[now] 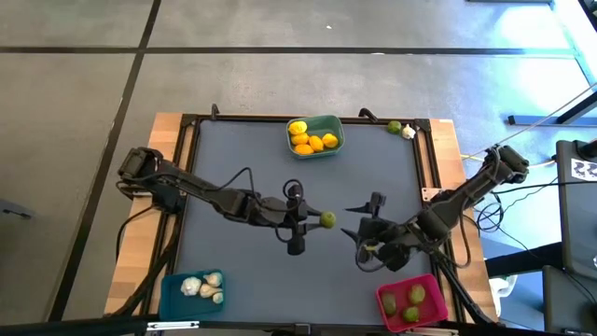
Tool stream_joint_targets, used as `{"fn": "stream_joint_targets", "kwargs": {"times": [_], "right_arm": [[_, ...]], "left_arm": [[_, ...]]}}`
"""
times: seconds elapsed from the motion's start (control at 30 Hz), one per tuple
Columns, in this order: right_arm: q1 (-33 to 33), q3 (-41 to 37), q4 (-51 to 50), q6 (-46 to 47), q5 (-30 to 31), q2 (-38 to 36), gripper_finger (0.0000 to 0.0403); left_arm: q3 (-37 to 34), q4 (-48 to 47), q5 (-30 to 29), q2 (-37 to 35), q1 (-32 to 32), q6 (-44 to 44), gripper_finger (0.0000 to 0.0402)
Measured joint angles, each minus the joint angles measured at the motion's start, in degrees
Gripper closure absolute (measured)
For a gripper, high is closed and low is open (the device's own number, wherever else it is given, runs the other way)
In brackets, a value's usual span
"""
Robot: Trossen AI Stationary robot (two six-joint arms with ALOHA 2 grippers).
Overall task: Sort produce into baskets
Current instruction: Put the green lime into the pink bin
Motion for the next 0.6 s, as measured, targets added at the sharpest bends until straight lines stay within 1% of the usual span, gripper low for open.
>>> {"fn": "stream_joint_targets", "kwargs": {"times": [0.13,0.2,0.37,0.6], "right_arm": [[-1.6,0.0,6.0,-2.9,-4.6,0.5,0.0144],[-2.3,0.0,7.4,-4.0,-6.0,0.6,0.0144],[-3.5,0.0,10.4,-4.3,-8.1,0.5,0.0144],[-3.5,0.0,12.6,-5.7,-8.8,0.5,0.015]], "left_arm": [[0.0,0.8,0.0,0.0,-0.4,1.2,0.0279],[0.0,2.6,0.0,0.0,-0.7,2.6,0.0279],[-0.1,5.1,-0.2,-0.1,-1.8,5.5,0.0279],[-0.1,7.4,-0.2,-0.1,-2.9,6.9,0.0279]]}}
